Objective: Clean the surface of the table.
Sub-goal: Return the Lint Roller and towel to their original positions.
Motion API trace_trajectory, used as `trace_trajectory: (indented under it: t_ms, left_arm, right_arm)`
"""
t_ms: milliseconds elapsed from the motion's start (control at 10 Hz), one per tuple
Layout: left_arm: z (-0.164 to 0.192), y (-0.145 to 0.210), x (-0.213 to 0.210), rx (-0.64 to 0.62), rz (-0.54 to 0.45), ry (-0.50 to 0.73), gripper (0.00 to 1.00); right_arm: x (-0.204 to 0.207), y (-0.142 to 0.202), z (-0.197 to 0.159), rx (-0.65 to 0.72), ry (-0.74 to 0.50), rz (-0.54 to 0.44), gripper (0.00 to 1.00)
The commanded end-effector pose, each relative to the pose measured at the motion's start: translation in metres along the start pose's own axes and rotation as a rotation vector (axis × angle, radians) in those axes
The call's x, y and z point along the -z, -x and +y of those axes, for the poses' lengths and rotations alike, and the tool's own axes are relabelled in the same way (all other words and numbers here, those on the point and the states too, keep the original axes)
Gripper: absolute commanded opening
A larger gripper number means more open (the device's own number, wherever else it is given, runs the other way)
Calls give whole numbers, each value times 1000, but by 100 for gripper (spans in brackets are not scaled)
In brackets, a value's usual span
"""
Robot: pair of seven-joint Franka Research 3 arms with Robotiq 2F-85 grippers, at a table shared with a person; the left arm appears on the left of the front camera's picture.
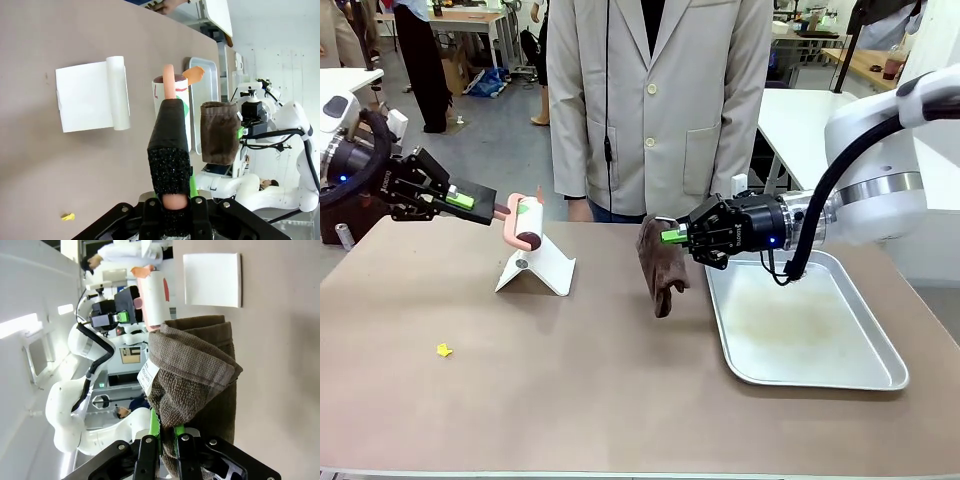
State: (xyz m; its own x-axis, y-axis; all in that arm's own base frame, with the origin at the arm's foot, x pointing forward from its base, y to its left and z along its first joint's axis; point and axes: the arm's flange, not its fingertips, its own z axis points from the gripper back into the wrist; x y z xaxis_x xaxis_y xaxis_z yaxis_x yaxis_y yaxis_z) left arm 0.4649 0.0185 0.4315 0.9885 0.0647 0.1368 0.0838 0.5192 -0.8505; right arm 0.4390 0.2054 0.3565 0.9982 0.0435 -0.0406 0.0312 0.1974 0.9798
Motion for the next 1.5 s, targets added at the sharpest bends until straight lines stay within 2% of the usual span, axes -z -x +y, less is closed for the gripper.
trace_trajectory:
  t_ms: [0, 100, 300, 400, 600, 800, 1100, 1400]
  left_arm:
    - [-1, 3, -3, 8, -1, -13, 19]
    - [0, 0, 0, 0, 0, 0, 19]
    - [-18, -11, 23, -35, 4, -46, 19]
    - [-28, -19, 35, -24, 56, -72, 19]
    - [-41, -29, 55, -12, 95, -144, 19]
    - [-47, -41, 75, -15, 131, -225, 19]
    - [-46, -56, 109, -28, 162, -309, 19]
    - [-43, -65, 132, -26, 163, -407, 19]
  right_arm:
    - [3, 3, 3, -8, 4, 5, 12]
    - [0, 0, 0, 0, 0, 0, 12]
    - [22, -12, -5, 54, 79, -45, 12]
    - [27, -19, -11, 71, 85, -67, 12]
    - [37, -27, -18, 85, 123, -94, 12]
    - [47, -32, -17, 91, 220, -128, 12]
    - [59, -43, -27, 118, 310, -116, 12]
    - [63, -48, -36, 141, 317, -78, 12]
